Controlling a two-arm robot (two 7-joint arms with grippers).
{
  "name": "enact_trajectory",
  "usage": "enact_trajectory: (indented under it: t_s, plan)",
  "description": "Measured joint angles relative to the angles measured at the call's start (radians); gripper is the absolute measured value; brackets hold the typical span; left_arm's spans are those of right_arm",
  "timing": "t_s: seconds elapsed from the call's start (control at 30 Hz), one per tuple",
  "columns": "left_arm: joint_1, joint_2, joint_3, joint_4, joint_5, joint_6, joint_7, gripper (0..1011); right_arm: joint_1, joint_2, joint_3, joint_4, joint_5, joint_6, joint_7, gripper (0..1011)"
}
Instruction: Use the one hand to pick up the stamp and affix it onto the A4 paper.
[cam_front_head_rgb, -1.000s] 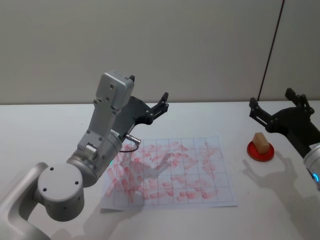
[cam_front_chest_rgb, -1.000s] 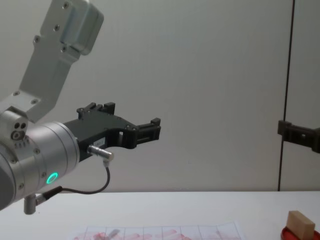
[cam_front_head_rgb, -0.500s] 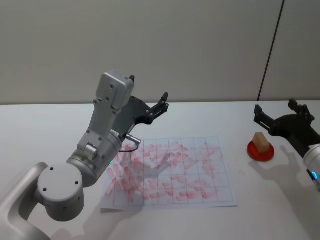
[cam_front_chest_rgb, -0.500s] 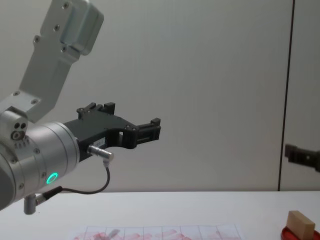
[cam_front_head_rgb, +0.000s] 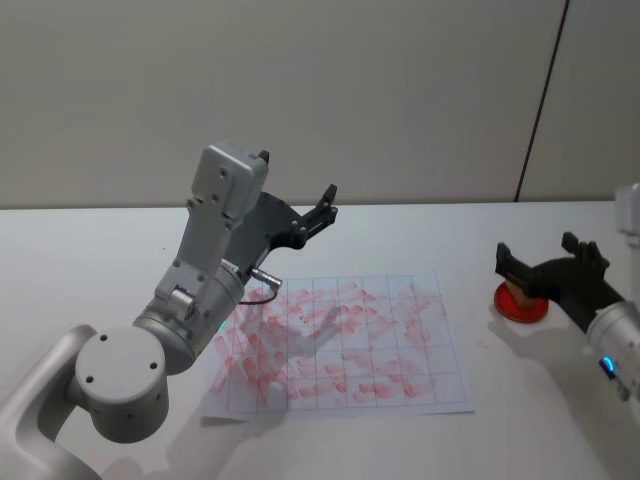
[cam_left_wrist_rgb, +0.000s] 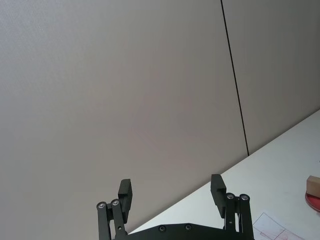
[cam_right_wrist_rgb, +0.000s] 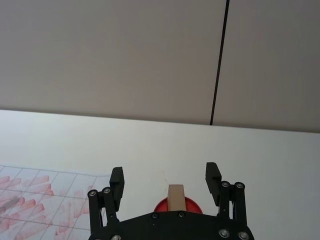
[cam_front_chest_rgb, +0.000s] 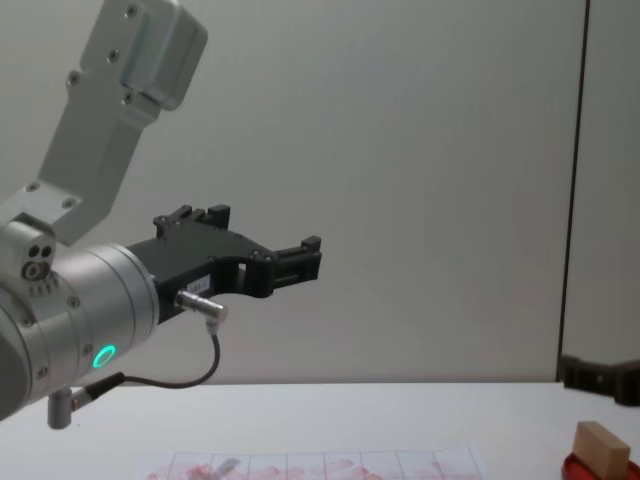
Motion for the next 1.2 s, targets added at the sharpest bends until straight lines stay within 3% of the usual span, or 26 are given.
enact_trajectory:
  t_s: [0.7,0.97,1.07,1.17,1.2]
  plan:
    - [0.0,0.0,0.0,0.0,0.0,0.0,0.0,1001,0.0,-0.026,-0.011,0.057,-0.01,0.074,-0.054,995]
    - [0.0,0.0,0.0,0.0,0.0,0.0,0.0,1001,0.011,-0.033,-0.008,0.091,-0.009,0.076,-0.05,781]
    - [0.0,0.0,0.0,0.0,0.0,0.0,0.0,1001,0.015,-0.035,-0.008,0.1,-0.009,0.075,-0.046,744]
    - [0.0,0.0,0.0,0.0,0.0,0.0,0.0,1001,0.022,-0.039,-0.007,0.115,-0.009,0.07,-0.041,606]
    - [0.0,0.0,0.0,0.0,0.0,0.0,0.0,1001,0.024,-0.04,-0.007,0.119,-0.009,0.069,-0.04,606]
